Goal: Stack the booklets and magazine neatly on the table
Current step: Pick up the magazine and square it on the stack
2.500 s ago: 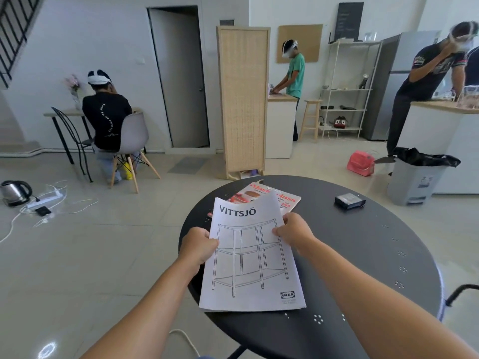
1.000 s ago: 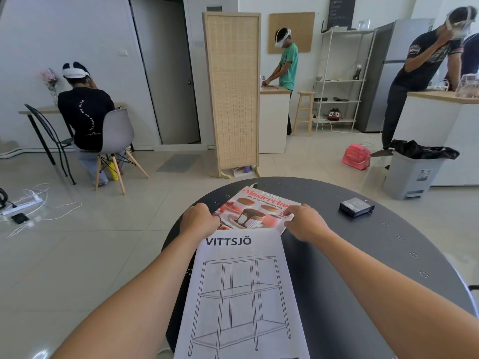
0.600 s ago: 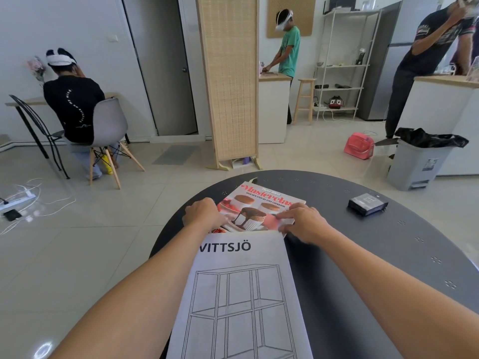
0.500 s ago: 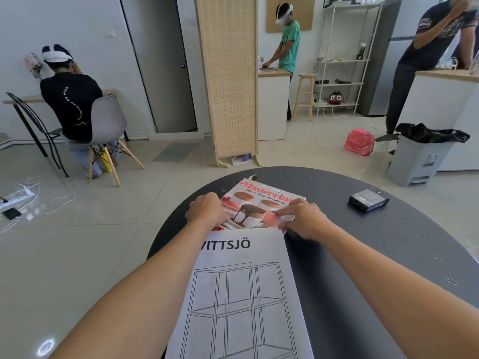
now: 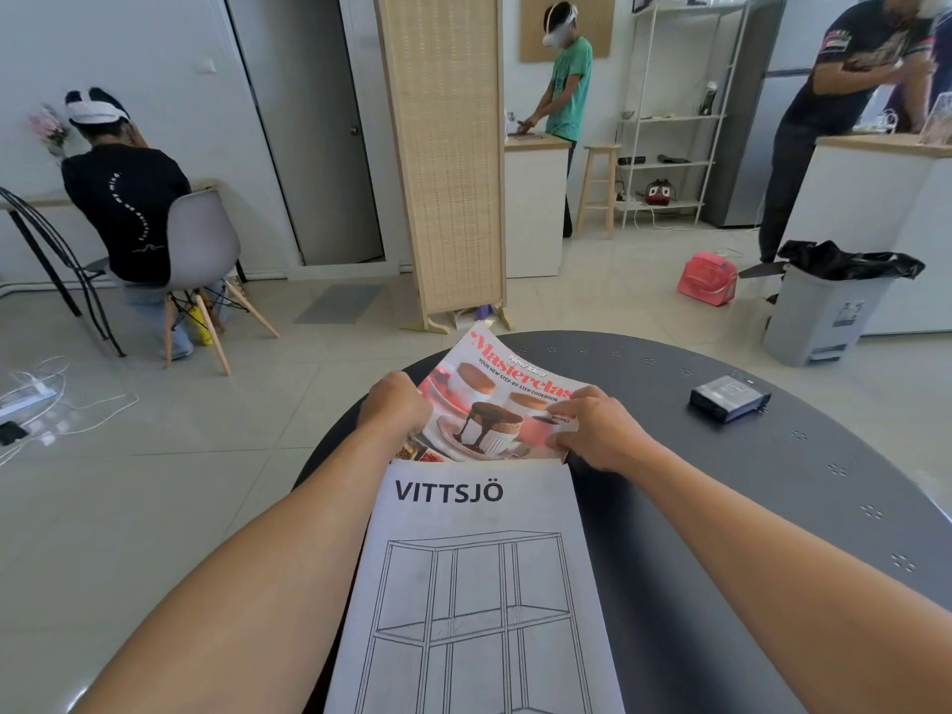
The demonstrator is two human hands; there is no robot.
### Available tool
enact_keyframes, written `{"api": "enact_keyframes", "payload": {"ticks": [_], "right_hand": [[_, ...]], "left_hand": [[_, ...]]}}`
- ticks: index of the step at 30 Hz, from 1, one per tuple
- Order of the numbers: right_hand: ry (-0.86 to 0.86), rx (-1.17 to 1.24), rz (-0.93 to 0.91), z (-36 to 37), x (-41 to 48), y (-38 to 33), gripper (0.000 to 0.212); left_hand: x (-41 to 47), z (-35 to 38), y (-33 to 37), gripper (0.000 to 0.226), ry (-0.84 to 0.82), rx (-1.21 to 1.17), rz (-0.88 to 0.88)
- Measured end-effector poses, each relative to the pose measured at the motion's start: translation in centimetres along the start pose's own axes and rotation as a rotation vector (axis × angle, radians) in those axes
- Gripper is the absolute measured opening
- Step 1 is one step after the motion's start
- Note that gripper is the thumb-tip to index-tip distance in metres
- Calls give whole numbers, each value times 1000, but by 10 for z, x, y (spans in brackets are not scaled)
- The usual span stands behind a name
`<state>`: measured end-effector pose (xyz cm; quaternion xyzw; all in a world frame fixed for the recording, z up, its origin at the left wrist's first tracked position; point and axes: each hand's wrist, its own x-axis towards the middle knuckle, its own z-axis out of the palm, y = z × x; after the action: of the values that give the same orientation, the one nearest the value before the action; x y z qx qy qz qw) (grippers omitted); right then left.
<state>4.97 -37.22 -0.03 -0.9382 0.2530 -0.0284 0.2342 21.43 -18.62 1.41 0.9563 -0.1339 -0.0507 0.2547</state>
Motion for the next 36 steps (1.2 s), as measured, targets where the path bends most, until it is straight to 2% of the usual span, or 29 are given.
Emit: {"api": "enact_keyframes", "payload": {"ticks": [4, 10, 18, 24, 28, 33, 34, 36], "right_hand": [[26, 31, 13, 3, 4, 2, 57], [5, 51, -9, 1, 2, -2, 57], [8, 77, -12, -10, -10, -13, 63], [87, 215, -41, -29, -19, -24, 61], [114, 446, 8, -43, -28, -35, 69], [67, 810, 106, -54, -43, -45, 82], [33, 900, 114, -56, -46, -46, 78], [-39, 1082, 103, -59, -54, -49, 57]], "left_hand": [[2, -1, 1, 9, 130, -78, 49], [-2, -6, 5, 14, 349, -233, 102], [-17, -33, 19, 10, 608, -380, 142], [-26, -70, 33, 6, 718, -483, 171], [-43, -90, 30, 5, 692, -519, 222], [-72, -94, 18, 7, 484, -750, 143], [-77, -93, 16, 9, 430, -813, 103], [-89, -92, 11, 10, 330, -924, 22]]}}
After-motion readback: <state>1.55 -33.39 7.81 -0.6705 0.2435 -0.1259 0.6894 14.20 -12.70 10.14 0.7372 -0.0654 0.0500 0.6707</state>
